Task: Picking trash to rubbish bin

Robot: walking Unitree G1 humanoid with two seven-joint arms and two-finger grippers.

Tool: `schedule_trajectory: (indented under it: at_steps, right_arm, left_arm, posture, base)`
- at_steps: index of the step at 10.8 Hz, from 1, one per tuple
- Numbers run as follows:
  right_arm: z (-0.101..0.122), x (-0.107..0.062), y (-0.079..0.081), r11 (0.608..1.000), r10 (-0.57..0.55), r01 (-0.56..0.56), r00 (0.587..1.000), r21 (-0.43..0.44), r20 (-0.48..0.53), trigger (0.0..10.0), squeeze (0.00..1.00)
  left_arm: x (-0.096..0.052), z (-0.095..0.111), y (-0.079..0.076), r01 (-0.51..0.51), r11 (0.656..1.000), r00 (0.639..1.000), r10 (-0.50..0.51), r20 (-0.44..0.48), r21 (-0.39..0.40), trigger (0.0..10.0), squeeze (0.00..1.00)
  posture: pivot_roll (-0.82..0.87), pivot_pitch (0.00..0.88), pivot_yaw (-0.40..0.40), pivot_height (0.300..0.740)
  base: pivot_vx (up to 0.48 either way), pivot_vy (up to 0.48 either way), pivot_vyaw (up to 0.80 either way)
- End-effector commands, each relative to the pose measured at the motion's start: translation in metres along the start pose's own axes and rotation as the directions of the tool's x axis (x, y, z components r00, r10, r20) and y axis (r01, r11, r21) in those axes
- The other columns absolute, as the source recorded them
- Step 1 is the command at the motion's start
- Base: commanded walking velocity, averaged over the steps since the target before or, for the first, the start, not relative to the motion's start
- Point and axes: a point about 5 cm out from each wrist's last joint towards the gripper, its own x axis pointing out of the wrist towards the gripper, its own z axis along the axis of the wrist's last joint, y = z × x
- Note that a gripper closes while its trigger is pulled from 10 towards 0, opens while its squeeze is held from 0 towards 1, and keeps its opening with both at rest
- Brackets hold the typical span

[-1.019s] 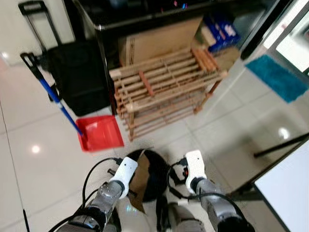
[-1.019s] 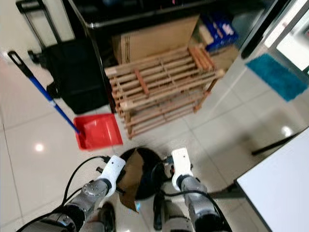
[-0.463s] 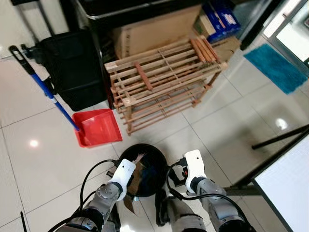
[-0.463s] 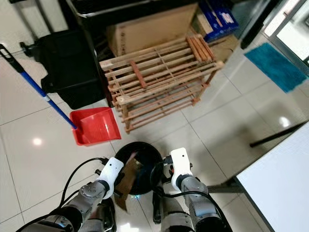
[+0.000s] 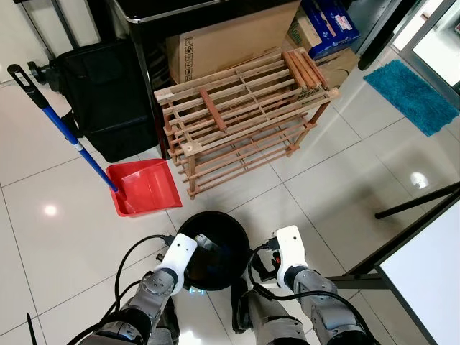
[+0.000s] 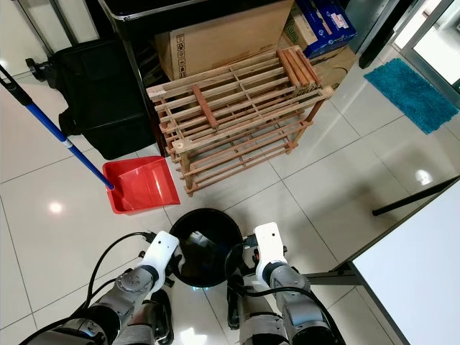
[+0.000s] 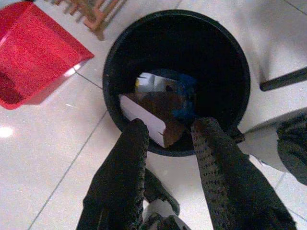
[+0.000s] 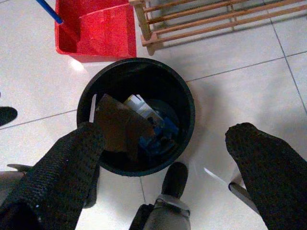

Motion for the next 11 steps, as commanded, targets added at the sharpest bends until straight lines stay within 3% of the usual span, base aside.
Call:
schedule_trajectory:
  at_steps: [1,2,3,4,6,9,11]
  right_arm:
    - [-0.015,-0.004,-0.007,0.999,-0.034,0.035,0.998,0.019,-0.051,10.0,0.0]
    - [-0.017,-0.003,-0.009,0.999,-0.046,0.047,0.997,0.019,-0.063,10.0,0.0]
    - [-0.027,-0.001,-0.013,0.996,-0.076,0.08,0.991,0.029,-0.107,10.0,0.0]
    - [-0.032,-0.001,-0.017,0.994,-0.1,0.105,0.986,0.029,-0.132,10.0,0.0]
    - [-0.04,-0.003,-0.028,0.985,-0.16,0.169,0.973,0.041,-0.165,10.0,0.0]
    - [-0.051,-0.007,-0.038,0.963,-0.242,0.261,0.948,0.071,-0.205,10.0,0.0]
    - [-0.058,-0.011,-0.044,0.94,-0.302,0.329,0.925,0.089,-0.232,10.0,0.0]
  left_arm:
    - [-0.003,-0.011,-0.002,-0.024,0.999,1.0,0.023,-0.012,-0.032,10.0,0.0]
    - [-0.006,-0.019,0.0,-0.047,0.998,0.998,0.045,-0.035,-0.045,10.0,0.0]
    - [-0.016,-0.047,0.006,-0.109,0.993,0.987,0.102,-0.123,-0.051,10.0,0.0]
    - [-0.02,-0.058,0.007,-0.13,0.99,0.981,0.119,-0.155,-0.063,10.0,0.0]
    - [-0.032,-0.081,0.014,-0.184,0.971,0.967,0.152,-0.204,-0.149,10.0,0.0]
    - [-0.046,-0.104,0.02,-0.236,0.958,0.949,0.191,-0.25,-0.166,10.0,0.0]
    - [-0.048,-0.105,0.021,-0.262,0.949,0.944,0.213,-0.252,-0.178,10.0,0.0]
  posture:
    - [-0.15,0.309,-0.112,0.74]
    - [-0.14,0.292,-0.107,0.74]
    - [-0.12,0.255,-0.095,0.74]
    - [-0.12,0.24,-0.093,0.74]
    - [-0.09,0.191,-0.085,0.74]
    - [-0.05,0.148,-0.085,0.74]
    - [-0.05,0.123,-0.09,0.74]
  base:
    - [0.0,0.0,0.0]
    - [0.0,0.0,0.0]
    - [0.0,0.0,0.0]
    - [0.0,0.0,0.0]
    - [0.0,0.0,0.0]
    - [0.0,0.0,0.0]
    - [0.0,0.0,0.0]
